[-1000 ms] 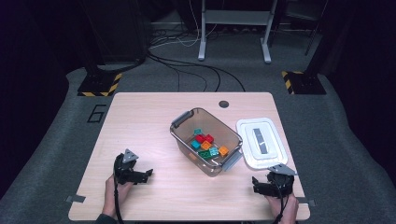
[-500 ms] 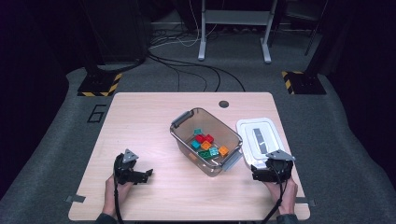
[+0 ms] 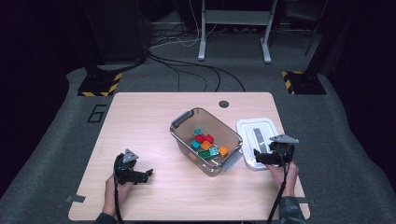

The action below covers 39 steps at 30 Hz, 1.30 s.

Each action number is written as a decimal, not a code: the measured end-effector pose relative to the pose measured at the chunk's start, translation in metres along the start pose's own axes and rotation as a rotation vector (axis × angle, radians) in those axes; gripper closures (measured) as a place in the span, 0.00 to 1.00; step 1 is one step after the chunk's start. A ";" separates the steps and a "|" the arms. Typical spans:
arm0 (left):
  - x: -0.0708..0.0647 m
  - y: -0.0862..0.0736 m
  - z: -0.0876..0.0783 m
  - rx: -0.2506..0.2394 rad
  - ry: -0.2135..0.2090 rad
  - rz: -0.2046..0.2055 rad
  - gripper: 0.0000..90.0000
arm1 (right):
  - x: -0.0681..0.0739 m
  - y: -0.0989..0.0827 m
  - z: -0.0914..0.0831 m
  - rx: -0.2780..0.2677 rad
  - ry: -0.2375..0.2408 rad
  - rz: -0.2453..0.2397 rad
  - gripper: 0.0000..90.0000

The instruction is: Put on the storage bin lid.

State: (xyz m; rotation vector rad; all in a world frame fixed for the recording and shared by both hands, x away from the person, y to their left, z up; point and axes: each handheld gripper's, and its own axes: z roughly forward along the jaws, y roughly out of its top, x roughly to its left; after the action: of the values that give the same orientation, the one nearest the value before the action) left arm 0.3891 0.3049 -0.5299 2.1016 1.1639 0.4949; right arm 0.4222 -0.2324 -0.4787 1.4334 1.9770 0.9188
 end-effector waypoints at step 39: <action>0.000 0.000 0.000 -0.001 -0.005 0.000 0.01 | -0.019 0.017 0.066 0.092 -0.027 0.070 0.69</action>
State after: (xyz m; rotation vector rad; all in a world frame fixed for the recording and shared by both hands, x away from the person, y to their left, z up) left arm 0.3890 0.3046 -0.5300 2.1011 1.1610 0.4900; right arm 0.4876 -0.2326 -0.5070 1.5673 1.9833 0.8427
